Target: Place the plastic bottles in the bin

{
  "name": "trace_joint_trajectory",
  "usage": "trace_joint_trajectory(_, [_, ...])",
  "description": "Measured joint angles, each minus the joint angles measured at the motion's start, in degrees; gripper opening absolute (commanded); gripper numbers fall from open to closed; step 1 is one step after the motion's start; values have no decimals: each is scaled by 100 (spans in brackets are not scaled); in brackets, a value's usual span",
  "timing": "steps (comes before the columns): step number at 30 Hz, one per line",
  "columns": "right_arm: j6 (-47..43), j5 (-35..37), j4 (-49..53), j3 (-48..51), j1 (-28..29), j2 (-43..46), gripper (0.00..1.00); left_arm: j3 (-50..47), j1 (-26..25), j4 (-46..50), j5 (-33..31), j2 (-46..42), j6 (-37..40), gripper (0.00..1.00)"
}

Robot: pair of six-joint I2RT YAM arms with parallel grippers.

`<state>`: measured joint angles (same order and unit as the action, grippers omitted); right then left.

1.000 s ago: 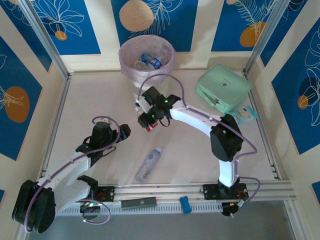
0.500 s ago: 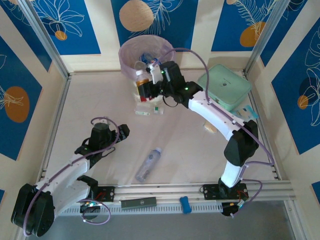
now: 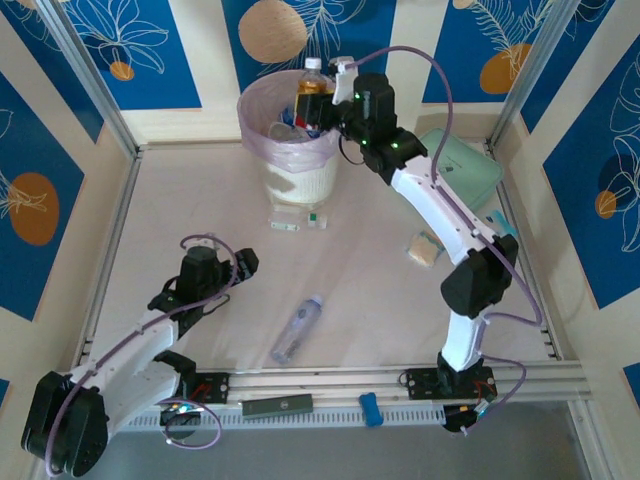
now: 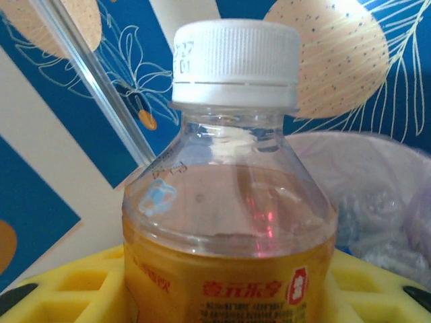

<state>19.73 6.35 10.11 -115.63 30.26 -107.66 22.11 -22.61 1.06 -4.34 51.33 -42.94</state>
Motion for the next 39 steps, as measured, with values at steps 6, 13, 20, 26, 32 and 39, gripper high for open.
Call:
trace_joint_trajectory(6, [-66,144,457,-1419,-17,-1106,50,0,0,201,33,-260,146,100])
trace_joint_trajectory(13, [-212,284,1281,-2885,11,-2205,53,0,0,433,87,-317,302,100])
trace_joint_trajectory(20, [-271,345,1707,-3377,35,-2573,72,35,0,457,149,-205,428,100])
trace_joint_trajectory(26, [-376,380,1749,-3469,37,-2570,82,131,0,457,247,-118,446,100])
trace_joint_trajectory(32, [-452,382,1967,-3421,42,-2430,85,168,0,459,385,-35,446,100])
trace_joint_trajectory(39, [-564,374,1926,-2055,118,-1141,87,291,0,459,586,136,446,100])
